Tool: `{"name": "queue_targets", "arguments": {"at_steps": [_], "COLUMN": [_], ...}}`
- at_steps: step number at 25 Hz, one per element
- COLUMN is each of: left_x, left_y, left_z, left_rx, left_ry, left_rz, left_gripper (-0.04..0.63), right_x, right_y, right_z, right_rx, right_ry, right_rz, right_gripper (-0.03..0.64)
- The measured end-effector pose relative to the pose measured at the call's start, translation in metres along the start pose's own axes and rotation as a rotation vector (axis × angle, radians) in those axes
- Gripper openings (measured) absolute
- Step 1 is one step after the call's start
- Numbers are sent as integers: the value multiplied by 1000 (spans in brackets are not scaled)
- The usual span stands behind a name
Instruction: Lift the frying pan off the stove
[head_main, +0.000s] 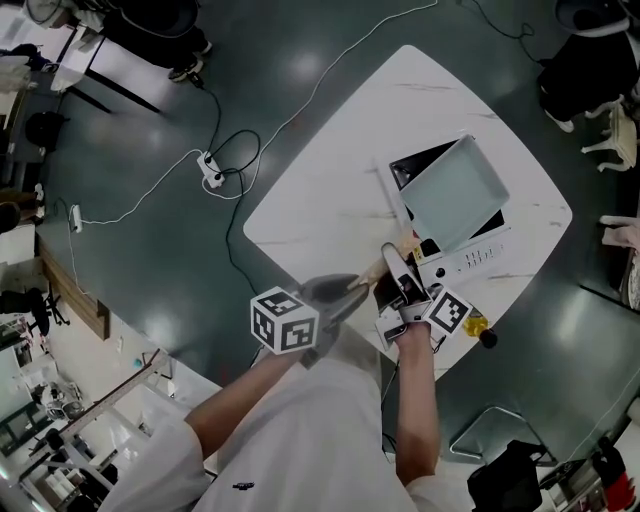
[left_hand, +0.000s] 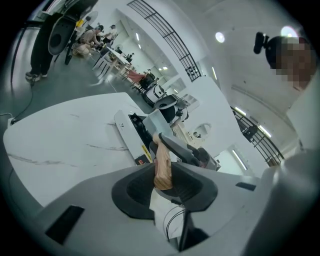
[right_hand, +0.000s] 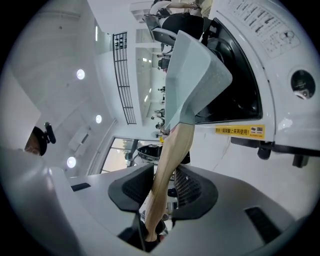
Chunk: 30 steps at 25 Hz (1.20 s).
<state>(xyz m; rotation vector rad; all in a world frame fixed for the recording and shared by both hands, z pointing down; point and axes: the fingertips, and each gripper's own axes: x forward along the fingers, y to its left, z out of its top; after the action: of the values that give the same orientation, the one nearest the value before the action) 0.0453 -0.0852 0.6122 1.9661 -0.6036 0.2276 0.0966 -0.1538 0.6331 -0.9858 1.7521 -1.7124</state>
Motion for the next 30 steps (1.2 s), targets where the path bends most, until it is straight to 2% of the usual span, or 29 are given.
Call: {"name": "queue_targets", "arguments": {"at_steps": [8,17,21,30], "left_x": [-16,-44,-59,-87], "left_y": [-27,-60,-77,-118], "left_z": [-8,-15,-11,-3], "left_rx": [10,75,111,131], "left_ry": [-10,-16,-19,-24], "left_rz": [-45,-92,-107,-173], "left_gripper": [97,97,97,97], "right_x": [-18,-42,-50,-65], "right_y": [30,69,91,142], "right_z": [-10,-27,-33,-42], "right_rx": [-72,-122,-131,-205], "right_ry": [9,-30,-49,-75], "right_rz": [-12,12,17,16], "right_gripper": [118,118,120,126]}}
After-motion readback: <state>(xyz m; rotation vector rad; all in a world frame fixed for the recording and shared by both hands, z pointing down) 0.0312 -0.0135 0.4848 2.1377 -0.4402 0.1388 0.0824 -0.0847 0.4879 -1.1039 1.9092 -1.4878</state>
